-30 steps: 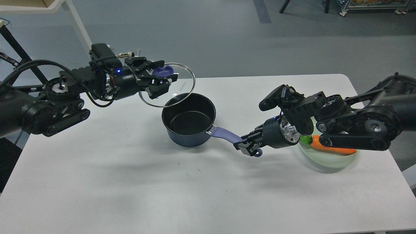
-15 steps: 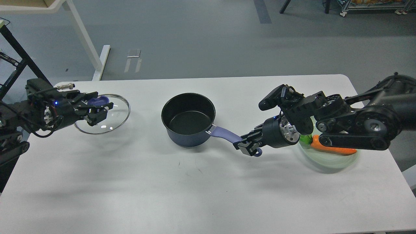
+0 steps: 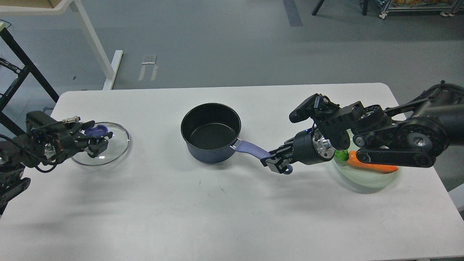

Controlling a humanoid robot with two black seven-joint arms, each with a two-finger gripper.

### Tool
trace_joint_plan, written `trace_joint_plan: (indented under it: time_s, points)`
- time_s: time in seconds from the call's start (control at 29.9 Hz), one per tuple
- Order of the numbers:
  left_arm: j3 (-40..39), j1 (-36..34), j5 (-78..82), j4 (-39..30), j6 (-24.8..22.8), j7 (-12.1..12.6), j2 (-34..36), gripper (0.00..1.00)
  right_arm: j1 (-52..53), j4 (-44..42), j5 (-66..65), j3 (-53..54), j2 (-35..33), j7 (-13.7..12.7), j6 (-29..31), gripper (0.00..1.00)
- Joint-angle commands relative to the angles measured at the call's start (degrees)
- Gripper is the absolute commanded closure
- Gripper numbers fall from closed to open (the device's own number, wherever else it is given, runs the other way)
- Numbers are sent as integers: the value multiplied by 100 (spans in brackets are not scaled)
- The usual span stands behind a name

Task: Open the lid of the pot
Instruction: 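Lower the glass lid onto the table beside the pot, left gripper, then release the lid knob and raise the left gripper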

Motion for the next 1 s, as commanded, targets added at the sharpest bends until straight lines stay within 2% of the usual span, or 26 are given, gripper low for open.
trace_joint_plan:
  time_s: [0.0, 0.1, 0.27, 0.43, 0.67, 0.77, 0.9, 0.97]
  points:
    - [-9, 57, -24, 3, -1, 1, -2, 48, -9, 5, -2, 0, -5, -6, -1, 77]
    - [-9, 57, -41, 3, 16, 1, -11, 35, 0, -13, -2, 0, -5, 3, -1, 75]
    - [-18, 57, -76, 3, 104, 1, -11, 25, 9, -4, 7, 0, -4, 3, 8, 75]
    - [-18, -4, -620, 3, 78, 1, 16, 12, -26, -4, 7, 0, -13, 3, 8, 72]
    - [-44, -40, -797, -5, 69, 1, 25, 8, -26, -4, 7, 0, -84, 3, -1, 70]
    - [-79, -215, -911, -75, 34, 1, 16, 7, -26, 5, 15, 0, -92, 3, -1, 62]
    - [-97, -523, -1709, -155, -115, 1, 25, 2, -35, -4, 15, 9, -84, 3, -1, 40]
    - [-88, -672, -2192, -164, -203, 1, 16, 1, -35, -4, 15, 18, -75, 3, -10, 33]
